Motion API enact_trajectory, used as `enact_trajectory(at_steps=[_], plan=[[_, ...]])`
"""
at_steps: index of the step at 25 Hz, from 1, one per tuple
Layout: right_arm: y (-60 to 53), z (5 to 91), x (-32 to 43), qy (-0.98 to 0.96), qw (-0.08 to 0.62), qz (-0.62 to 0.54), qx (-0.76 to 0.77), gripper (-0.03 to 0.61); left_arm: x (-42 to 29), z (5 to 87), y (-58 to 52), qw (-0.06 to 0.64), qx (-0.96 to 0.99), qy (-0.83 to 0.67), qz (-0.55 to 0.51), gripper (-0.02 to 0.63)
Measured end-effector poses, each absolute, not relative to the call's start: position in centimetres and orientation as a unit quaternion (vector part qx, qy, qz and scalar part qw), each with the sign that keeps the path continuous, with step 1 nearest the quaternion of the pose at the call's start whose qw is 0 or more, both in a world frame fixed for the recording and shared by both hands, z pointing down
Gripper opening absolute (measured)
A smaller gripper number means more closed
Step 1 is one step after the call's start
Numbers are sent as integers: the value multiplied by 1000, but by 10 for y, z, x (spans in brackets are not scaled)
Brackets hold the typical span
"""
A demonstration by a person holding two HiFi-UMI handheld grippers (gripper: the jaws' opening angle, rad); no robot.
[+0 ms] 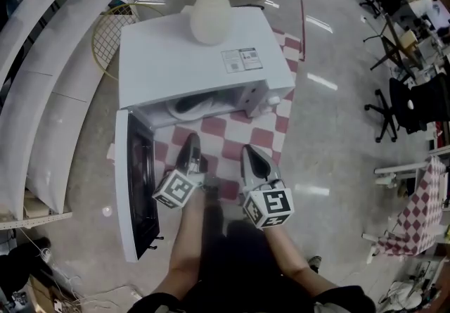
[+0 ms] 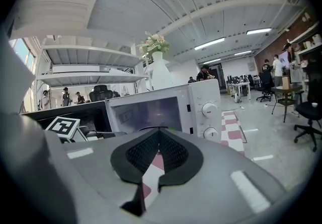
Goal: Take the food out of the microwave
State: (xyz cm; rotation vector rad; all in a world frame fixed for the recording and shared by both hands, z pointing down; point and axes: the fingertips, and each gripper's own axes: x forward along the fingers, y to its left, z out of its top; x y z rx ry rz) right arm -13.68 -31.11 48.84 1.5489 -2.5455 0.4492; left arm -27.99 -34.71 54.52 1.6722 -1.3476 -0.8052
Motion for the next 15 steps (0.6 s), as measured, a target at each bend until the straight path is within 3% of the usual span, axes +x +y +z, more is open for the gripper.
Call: enact_trajectory(at_steps=[15], plan=[[-320,507,-122,-832,76,170,522,0,-300,588,-385,464,592,-555,-355,8]])
